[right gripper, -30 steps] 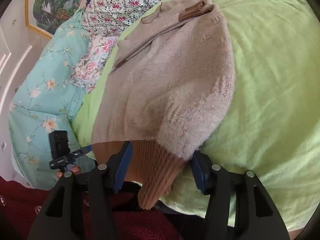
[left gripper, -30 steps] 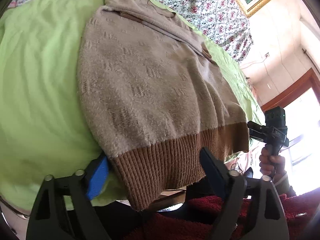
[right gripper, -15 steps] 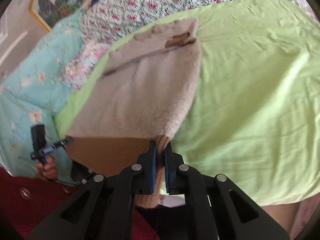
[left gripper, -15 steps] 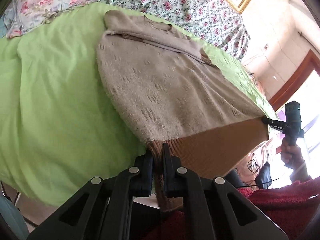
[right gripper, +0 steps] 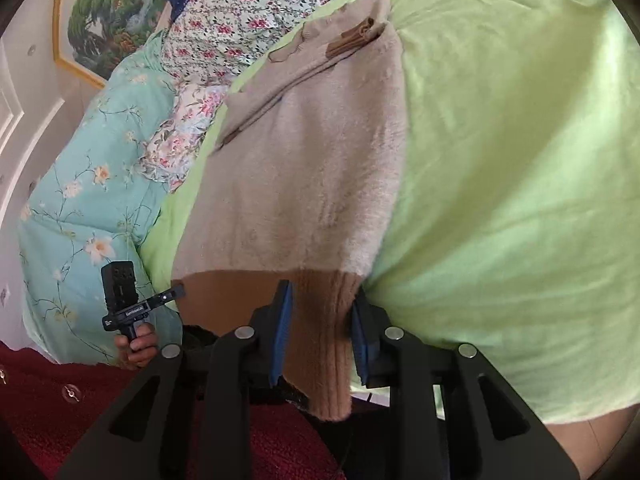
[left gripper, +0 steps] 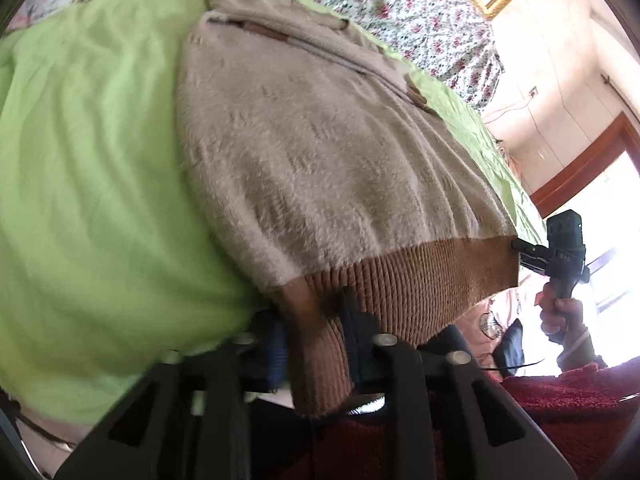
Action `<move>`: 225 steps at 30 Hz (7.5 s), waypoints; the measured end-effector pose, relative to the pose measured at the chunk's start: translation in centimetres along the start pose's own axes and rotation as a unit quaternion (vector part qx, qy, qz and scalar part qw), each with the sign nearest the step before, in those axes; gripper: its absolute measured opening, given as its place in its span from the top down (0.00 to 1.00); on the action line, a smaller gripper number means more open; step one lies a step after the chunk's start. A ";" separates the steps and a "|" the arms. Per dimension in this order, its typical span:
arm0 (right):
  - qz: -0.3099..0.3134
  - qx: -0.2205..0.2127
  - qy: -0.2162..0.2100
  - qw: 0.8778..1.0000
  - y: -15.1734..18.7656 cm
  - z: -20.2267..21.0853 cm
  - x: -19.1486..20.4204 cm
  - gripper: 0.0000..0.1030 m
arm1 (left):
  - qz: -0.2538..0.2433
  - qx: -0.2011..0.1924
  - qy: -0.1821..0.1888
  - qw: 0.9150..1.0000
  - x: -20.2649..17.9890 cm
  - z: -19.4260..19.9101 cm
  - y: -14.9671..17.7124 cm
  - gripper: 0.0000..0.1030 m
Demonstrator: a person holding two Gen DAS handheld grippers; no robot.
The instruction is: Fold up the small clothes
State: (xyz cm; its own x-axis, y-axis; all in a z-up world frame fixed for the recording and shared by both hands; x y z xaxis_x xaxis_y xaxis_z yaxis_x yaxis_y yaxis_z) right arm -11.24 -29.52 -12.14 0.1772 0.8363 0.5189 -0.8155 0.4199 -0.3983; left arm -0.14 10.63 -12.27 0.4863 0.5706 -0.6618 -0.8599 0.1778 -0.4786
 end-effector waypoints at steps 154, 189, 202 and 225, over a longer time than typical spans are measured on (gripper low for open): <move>0.063 0.037 -0.091 0.993 -37.7 -23.5 16.3 0.80 | -0.134 -0.090 -0.121 0.979 -6.9 -16.9 -27.6 0.89; 0.037 -0.053 0.128 0.990 -33.9 -13.0 -1.9 0.58 | -0.159 0.046 0.008 0.986 -15.4 -28.7 -25.7 0.64; -0.014 -0.029 0.061 0.998 -32.5 -12.9 -3.4 0.27 | -0.026 -0.040 -0.023 0.999 -5.2 -19.9 -31.7 0.15; 0.012 -0.013 -0.037 0.999 -29.6 -13.9 7.4 0.66 | 0.002 -0.035 0.056 0.998 -1.4 -16.2 -31.8 0.59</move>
State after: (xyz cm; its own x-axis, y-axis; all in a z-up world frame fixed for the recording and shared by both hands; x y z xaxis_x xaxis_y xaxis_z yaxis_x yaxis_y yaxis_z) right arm 21.87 -30.89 -7.05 0.1147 0.8183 0.5633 -0.8049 0.4088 -0.4301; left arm 29.06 -8.84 -5.44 0.5006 0.4778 -0.7219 -0.8507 0.1171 -0.5124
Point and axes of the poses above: each gripper's, at about its wrist camera, not at the fingertips, and z roughly against the way its jaws point, x to its left, y to its underside, the point moved 2 cm from there along -z, roughly the way its jaws point, and after that the axes turned 15 degrees about y, right-handed, at the moved point
